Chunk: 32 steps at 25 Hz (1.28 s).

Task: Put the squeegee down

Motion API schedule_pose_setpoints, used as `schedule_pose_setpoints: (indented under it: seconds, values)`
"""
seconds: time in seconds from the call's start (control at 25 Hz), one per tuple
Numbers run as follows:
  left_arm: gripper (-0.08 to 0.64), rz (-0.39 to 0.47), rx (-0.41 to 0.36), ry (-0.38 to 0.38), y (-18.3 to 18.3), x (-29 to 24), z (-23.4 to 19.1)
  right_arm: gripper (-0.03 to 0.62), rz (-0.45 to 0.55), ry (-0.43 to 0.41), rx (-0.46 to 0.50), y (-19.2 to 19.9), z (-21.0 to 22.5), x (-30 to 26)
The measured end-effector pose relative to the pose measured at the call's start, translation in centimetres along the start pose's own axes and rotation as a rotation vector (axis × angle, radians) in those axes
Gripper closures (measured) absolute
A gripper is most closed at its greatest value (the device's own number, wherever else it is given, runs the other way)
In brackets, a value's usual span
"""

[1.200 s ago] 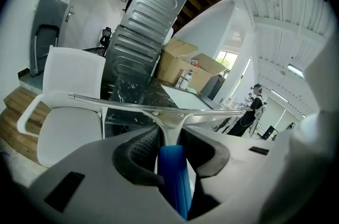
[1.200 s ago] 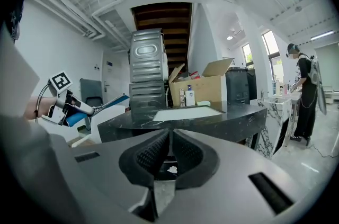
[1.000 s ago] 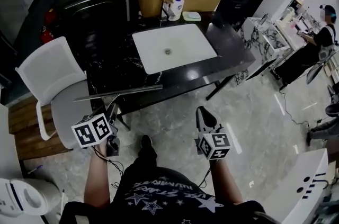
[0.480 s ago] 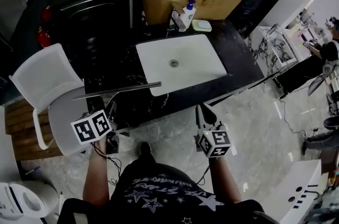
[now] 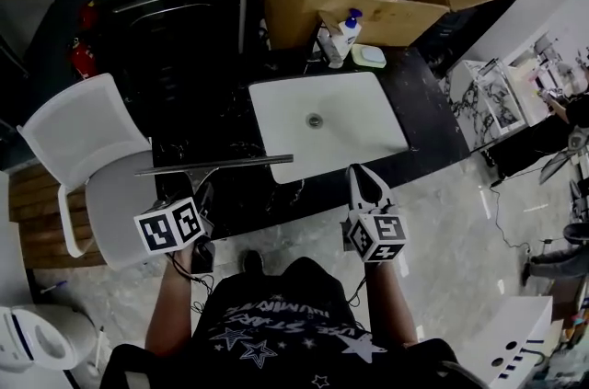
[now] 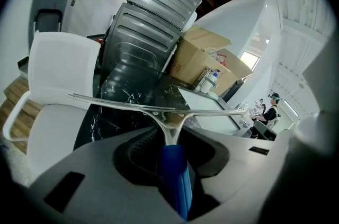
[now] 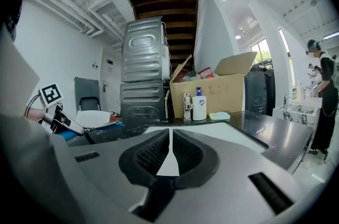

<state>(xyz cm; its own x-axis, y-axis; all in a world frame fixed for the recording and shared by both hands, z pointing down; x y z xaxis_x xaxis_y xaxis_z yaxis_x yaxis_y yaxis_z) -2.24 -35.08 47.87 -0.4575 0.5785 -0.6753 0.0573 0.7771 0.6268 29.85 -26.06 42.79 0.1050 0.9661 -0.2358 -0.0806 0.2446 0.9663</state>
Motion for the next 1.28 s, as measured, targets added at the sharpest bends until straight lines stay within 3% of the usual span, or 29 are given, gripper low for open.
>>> schedule_pose_setpoints:
  seconds: [0.2,0.48,0.76,1.28]
  values:
    - [0.419,0.008,0.008,-0.049,0.2,-0.8,0.3,0.537,-0.024,-0.075,-0.004,0.7,0.9,-2.5]
    - [0.419,0.038,0.086,-0.164,0.3,-2.0,1.6,0.537,-0.038,-0.205,0.028,-0.2,4.4,-6.5]
    - [0.419,0.022,0.07,-0.293,0.9,-3.8,3.1,0.537,-0.061,-0.307,0.033,-0.4,7.9,-9.1]
    - [0.419,-0.039,0.027,-0.348,2.0,-5.6,2.9,0.537,-0.074,-0.372,0.025,0.2,9.5,-10.6]
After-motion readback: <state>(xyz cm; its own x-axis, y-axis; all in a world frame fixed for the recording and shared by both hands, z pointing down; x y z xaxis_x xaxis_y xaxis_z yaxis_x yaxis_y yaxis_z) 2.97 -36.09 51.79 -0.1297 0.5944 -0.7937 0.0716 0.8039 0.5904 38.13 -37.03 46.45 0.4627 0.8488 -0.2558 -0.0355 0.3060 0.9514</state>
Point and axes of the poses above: the fingertips, and each gripper's own axes: x backward along the fingers, z to its right, y out of its underside, the point moved 4 cm from there along x, backward along the fingers, and after that the axes turned 7 degrees about -y, right-handed, at the moved point
